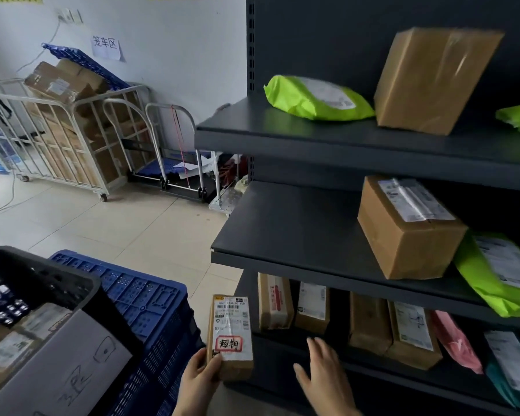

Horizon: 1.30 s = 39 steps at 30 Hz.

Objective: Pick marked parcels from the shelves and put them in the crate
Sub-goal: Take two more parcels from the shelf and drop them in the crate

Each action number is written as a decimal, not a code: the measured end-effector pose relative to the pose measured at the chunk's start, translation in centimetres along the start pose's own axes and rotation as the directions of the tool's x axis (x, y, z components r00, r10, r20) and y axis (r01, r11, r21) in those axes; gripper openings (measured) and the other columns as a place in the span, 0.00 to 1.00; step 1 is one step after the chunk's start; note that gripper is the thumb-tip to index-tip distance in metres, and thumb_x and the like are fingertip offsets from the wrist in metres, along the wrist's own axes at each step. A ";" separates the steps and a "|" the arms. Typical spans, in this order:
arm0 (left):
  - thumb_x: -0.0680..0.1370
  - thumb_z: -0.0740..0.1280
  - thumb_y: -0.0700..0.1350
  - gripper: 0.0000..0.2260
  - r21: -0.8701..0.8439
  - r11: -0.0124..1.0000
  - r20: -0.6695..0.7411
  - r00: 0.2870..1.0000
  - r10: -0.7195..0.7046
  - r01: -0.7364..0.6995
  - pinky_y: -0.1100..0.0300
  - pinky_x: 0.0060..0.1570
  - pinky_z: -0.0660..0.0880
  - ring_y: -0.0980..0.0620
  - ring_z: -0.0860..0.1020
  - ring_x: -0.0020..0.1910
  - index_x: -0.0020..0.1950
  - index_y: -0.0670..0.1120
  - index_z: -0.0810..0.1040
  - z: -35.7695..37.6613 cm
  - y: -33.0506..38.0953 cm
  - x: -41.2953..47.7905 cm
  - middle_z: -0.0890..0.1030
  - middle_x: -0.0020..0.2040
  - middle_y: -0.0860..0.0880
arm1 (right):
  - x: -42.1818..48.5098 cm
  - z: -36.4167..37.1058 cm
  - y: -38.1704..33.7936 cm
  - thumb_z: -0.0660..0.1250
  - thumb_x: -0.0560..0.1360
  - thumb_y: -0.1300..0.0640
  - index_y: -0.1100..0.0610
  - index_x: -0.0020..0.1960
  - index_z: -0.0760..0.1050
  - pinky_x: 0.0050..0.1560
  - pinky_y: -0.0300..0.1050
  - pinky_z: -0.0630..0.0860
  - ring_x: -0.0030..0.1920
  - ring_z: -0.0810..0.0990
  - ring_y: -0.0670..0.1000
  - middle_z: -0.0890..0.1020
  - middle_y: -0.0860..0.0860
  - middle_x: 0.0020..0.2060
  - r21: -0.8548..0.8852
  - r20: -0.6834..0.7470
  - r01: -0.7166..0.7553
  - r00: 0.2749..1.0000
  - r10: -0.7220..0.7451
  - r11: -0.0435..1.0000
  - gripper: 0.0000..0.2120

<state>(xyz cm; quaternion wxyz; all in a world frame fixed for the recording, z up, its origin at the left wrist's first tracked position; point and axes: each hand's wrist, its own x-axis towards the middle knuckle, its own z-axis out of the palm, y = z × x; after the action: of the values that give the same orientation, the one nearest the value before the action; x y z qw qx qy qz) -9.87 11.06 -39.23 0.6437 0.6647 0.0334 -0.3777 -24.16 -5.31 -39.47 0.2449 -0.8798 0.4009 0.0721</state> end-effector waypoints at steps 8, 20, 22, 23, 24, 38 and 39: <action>0.78 0.63 0.38 0.11 -0.074 0.988 -0.011 0.991 0.135 -0.135 0.52 0.51 0.75 0.48 0.78 0.48 0.60 0.41 0.72 -0.8 -5.5 10.1 0.80 0.50 0.44 | 9.8 5.9 -0.6 0.55 0.79 0.45 0.55 0.76 0.51 0.72 0.46 0.57 0.75 0.53 0.53 0.52 0.53 0.76 0.023 -0.214 0.066 0.975 -0.060 0.998 0.30; 0.78 0.64 0.39 0.16 -0.168 0.936 0.017 0.949 0.315 -0.308 0.54 0.56 0.73 0.48 0.79 0.55 0.66 0.41 0.70 -1.3 -10.7 18.8 0.80 0.54 0.43 | 18.9 11.1 -2.1 0.58 0.69 0.32 0.51 0.73 0.53 0.58 0.52 0.70 0.63 0.65 0.62 0.61 0.63 0.67 -0.081 -0.448 -0.031 0.894 -0.008 0.996 0.39; 0.78 0.64 0.39 0.17 -0.192 0.919 0.019 0.935 0.354 -0.344 0.54 0.57 0.73 0.48 0.79 0.56 0.66 0.41 0.70 -1.5 -11.2 19.6 0.81 0.54 0.43 | 19.0 11.2 -1.8 0.60 0.68 0.33 0.50 0.71 0.57 0.54 0.50 0.70 0.58 0.68 0.60 0.65 0.61 0.62 -0.099 -0.512 0.003 0.858 -0.054 0.995 0.37; 0.78 0.63 0.39 0.16 -0.204 0.908 0.010 0.927 0.375 -0.365 0.54 0.58 0.72 0.48 0.79 0.56 0.66 0.41 0.71 -1.7 -11.3 19.9 0.81 0.54 0.43 | 18.9 11.1 -1.6 0.61 0.68 0.34 0.50 0.70 0.60 0.54 0.50 0.70 0.57 0.69 0.60 0.66 0.60 0.61 -0.113 -0.532 0.031 0.842 -0.087 0.993 0.36; 0.78 0.63 0.39 0.16 -0.217 0.899 0.005 0.921 0.391 -0.380 0.54 0.57 0.72 0.48 0.78 0.55 0.66 0.41 0.71 -2.0 -11.4 20.1 0.81 0.54 0.43 | 18.8 11.0 -1.6 0.62 0.67 0.35 0.50 0.68 0.62 0.53 0.50 0.70 0.56 0.69 0.60 0.68 0.60 0.60 -0.141 -0.558 0.059 0.820 -0.129 0.988 0.34; 0.78 0.63 0.38 0.19 -0.237 0.885 -0.007 0.912 0.410 -0.399 0.54 0.55 0.73 0.51 0.78 0.51 0.69 0.39 0.68 -2.9 -11.7 21.3 0.80 0.52 0.43 | 17.5 17.4 -3.8 0.82 0.51 0.55 0.55 0.48 0.83 0.50 0.52 0.79 0.51 0.82 0.58 0.83 0.58 0.50 -0.482 -0.565 0.195 0.675 -0.473 0.854 0.26; 0.78 0.63 0.38 0.18 -0.238 0.887 -0.005 0.914 0.407 -0.396 0.54 0.55 0.73 0.50 0.78 0.51 0.68 0.39 0.69 -2.9 -11.8 21.2 0.80 0.52 0.43 | 17.2 17.5 -3.6 0.82 0.53 0.54 0.55 0.50 0.83 0.51 0.52 0.79 0.52 0.81 0.57 0.83 0.58 0.52 -0.464 -0.570 0.218 0.669 -0.477 0.859 0.26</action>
<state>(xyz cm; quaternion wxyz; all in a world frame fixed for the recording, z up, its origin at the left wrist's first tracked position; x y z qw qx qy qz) 0.38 6.26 -60.92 0.7821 0.5682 -0.0751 -0.2448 -8.79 -6.32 -58.88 -0.0700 -0.9357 0.2627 -0.2249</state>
